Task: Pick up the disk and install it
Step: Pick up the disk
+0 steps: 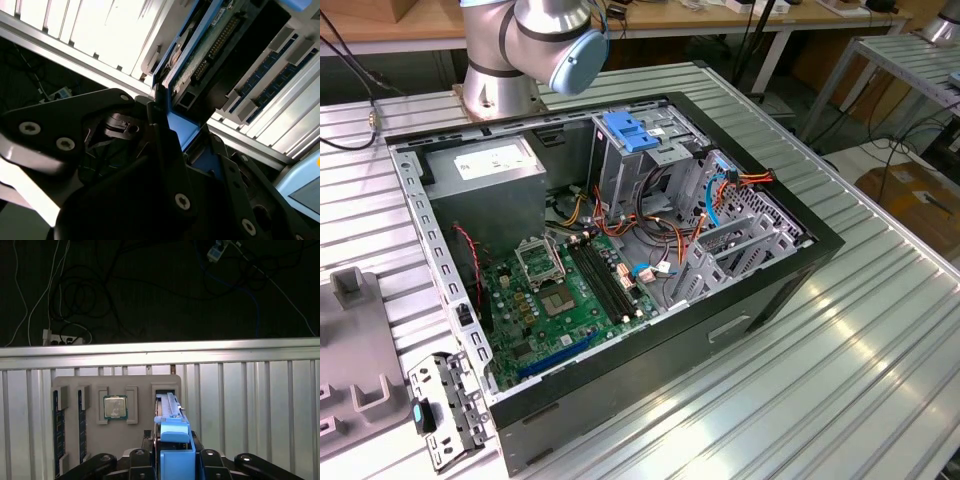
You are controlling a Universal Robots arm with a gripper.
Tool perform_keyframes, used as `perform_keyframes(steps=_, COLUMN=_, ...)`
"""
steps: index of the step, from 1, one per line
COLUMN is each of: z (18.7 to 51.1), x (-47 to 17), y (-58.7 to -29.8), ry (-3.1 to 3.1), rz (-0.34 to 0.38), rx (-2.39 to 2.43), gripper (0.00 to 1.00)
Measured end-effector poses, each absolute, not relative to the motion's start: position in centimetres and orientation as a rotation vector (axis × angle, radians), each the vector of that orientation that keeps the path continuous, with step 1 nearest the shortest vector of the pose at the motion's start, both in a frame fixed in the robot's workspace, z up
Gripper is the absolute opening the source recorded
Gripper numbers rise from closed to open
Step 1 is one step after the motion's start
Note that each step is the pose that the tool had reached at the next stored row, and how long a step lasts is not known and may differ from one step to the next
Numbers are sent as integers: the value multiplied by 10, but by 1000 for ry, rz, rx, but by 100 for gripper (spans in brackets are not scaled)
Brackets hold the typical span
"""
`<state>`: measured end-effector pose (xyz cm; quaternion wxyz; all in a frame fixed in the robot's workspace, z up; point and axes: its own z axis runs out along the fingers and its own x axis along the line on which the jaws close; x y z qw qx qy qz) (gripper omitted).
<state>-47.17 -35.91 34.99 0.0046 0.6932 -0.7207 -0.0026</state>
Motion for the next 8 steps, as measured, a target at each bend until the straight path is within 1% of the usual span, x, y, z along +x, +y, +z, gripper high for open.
perform_keyframes(steps=8, z=353, x=-472, y=-359, ry=-2257, rz=-8, rx=2172, gripper=37)
